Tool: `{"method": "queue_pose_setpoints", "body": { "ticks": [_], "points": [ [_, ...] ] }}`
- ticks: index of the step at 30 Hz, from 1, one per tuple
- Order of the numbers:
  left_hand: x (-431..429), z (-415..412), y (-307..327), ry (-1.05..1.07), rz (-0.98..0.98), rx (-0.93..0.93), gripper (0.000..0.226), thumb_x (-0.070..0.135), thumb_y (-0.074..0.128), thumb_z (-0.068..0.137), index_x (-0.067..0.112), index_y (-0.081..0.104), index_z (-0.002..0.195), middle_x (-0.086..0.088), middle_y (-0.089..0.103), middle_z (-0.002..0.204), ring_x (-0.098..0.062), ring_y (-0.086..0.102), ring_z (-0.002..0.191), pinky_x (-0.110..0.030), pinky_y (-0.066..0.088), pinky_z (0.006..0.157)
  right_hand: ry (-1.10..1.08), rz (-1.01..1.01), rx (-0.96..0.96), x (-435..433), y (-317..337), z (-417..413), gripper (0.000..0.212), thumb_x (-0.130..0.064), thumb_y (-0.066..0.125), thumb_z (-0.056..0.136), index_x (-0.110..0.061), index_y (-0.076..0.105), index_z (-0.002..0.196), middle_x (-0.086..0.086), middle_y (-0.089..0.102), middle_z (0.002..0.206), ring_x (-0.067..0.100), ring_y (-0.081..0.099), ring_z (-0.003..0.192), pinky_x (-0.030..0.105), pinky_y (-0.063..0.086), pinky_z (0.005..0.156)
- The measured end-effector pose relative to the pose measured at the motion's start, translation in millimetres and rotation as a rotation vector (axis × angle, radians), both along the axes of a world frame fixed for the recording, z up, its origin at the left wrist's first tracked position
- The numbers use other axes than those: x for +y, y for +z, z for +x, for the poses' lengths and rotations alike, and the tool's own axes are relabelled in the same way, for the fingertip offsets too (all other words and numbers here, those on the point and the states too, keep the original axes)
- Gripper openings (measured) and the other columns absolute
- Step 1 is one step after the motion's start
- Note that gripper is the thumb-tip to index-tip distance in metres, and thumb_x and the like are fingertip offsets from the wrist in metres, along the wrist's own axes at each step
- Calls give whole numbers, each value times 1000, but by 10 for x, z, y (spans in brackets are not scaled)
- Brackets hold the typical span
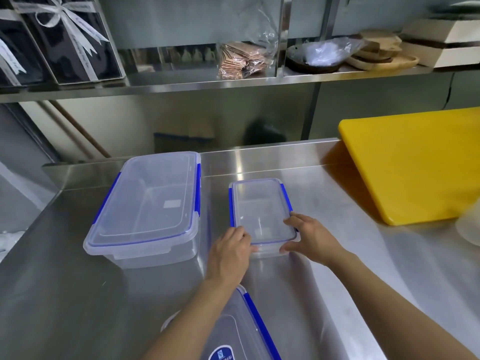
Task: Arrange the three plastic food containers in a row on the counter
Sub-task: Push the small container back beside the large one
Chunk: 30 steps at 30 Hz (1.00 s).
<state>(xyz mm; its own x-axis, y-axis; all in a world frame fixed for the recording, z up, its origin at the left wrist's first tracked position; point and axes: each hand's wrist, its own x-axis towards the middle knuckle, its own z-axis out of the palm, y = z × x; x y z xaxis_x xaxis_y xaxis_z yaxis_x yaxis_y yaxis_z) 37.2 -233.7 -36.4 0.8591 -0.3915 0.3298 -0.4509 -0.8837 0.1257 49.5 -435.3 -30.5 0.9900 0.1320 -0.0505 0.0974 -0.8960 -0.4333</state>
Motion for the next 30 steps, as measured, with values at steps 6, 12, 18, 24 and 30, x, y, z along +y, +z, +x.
{"method": "queue_pose_setpoints", "body": {
  "ticks": [6,12,18,24,30],
  "points": [
    [-29,268,-45,53,28,-70,37,15,90,47,10,74,79,-1,74,73,-15,69,68,-21,55,59,-54,-110,-152,148,-100,325,44,-40,65,77,-10,57,108,11,55,110,32,53,100,36,45,73],
    [82,566,-226,115,89,262,76,31,44,93,12,-9,144,-5,-8,157,-18,-8,144,-32,-3,117,-94,-170,-193,277,-207,673,43,-36,52,89,-12,51,124,12,52,133,32,50,117,38,44,87],
    [116,722,-347,156,159,393,105,57,50,81,16,-31,134,-2,-29,151,-18,-26,138,-35,-16,110,-4,-329,-18,318,-257,846,75,-52,33,91,-12,-2,145,6,0,158,18,6,145,35,16,115],
    [211,674,-126,88,68,467,90,56,46,85,19,-10,144,-1,-14,157,-20,-15,142,-37,-10,113,-46,-309,84,411,-174,722,93,-58,44,84,-14,-13,144,7,-8,158,23,-4,145,43,10,117],
    [431,228,79,171,-138,549,67,57,46,84,26,28,140,1,36,149,-22,39,131,-40,37,102,-92,-109,-97,550,-81,372,68,-50,50,86,-14,26,138,13,27,150,30,31,134,43,30,104]
  ]
}}
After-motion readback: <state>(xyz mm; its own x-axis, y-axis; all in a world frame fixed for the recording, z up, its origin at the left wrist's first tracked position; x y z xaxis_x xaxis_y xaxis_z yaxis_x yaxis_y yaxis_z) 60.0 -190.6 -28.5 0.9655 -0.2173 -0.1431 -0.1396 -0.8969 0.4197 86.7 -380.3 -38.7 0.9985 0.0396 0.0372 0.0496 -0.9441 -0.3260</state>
